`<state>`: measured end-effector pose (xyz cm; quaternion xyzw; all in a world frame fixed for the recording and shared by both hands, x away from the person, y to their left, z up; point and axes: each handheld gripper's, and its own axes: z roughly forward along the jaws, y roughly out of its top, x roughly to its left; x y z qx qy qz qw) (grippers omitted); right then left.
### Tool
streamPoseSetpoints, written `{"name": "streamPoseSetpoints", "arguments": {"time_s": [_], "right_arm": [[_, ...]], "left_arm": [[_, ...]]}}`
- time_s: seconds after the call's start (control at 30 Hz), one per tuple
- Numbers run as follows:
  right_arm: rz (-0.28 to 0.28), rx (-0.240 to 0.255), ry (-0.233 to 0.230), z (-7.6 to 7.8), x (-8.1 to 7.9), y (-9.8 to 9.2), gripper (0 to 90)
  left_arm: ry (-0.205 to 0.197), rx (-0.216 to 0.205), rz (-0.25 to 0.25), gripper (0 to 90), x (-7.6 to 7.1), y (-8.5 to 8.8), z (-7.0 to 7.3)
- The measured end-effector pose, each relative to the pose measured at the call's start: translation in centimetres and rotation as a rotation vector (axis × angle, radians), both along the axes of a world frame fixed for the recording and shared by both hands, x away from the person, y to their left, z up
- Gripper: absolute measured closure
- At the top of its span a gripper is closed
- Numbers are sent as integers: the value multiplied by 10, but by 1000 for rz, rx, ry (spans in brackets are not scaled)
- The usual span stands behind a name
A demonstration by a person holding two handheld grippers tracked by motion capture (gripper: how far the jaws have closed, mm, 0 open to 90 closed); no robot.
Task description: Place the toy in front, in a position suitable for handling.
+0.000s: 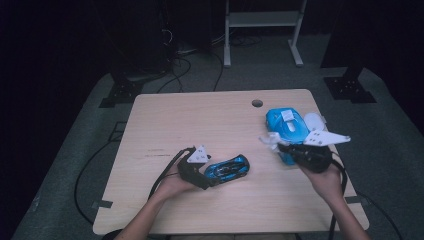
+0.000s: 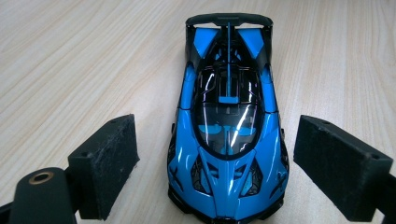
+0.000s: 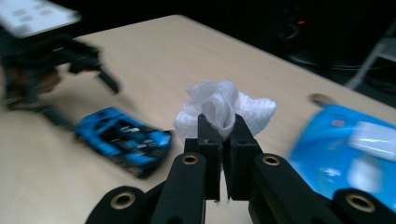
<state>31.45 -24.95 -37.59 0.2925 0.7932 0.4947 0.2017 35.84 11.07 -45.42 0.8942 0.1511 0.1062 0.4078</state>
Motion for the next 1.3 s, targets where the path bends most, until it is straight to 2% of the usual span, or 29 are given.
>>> {"name": "streamPoseSetpoints", "arguments": {"time_s": [0.03, 0.1, 0.13, 0.17, 0.2, 0.23, 0.3, 0.33, 0.4, 0.47, 0.53, 0.67, 0.7, 0.77, 0.93, 1.03, 1.13, 1.27, 1.3], "right_arm": [[27, -14, 14, -3, -2, 8, 855], [47, -23, 31, -7, -5, 15, 855], [96, -5, 66, -14, -7, 26, 855], [96, -5, 66, -14, -7, 26, 855], [113, -19, 80, -17, -7, 32, 855], [136, -61, 98, -22, -7, 43, 854], [150, -75, 115, -25, -6, 48, 853], [173, -116, 137, -30, -2, 57, 852], [202, -140, 177, -35, 2, 65, 844], [223, -182, 194, -40, 7, 72, 800], [243, -196, 219, -43, 11, 78, 712], [246, -206, 214, -46, 16, 85, 597], [246, -206, 214, -46, 16, 85, 597], [248, -216, 215, -51, 20, 90, 524], [234, -218, 209, -57, 28, 96, 522], [234, -188, 229, -60, 35, 98, 538], [216, -162, 253, -64, 40, 98, 589], [198, -155, 251, -66, 42, 98, 640], [187, -151, 252, -67, 42, 97, 687]], "left_arm": [[-1, 2, -1, 132, 0, 0, 0], [-1, 4, -1, 131, 0, 0, 0], [2, 3, 0, 131, 0, 0, -1], [2, 7, -4, 131, 1, 1, -1], [3, 6, -3, 131, 1, 1, -1], [5, 3, -4, 131, 1, 1, -1], [6, 3, -5, 131, 1, 1, -1], [5, 3, -6, 131, 1, 1, -2], [7, 7, -11, 131, 1, 0, -2], [8, 8, -12, 131, 1, 0, -2], [10, 3, -11, 131, 1, 0, -3], [14, 2, -11, 131, 1, 1, -3], [19, 3, -12, 131, 2, 2, -3], [44, 9, -18, 132, 3, 2, -4], [61, 18, -22, 133, 5, 3, -6], [77, 29, -26, 134, 5, 4, -8], [85, 41, -31, 142, 5, 4, -10], [88, 60, -28, 158, 5, 3, -12], [90, 64, -25, 188, 5, 3, -13]]}}
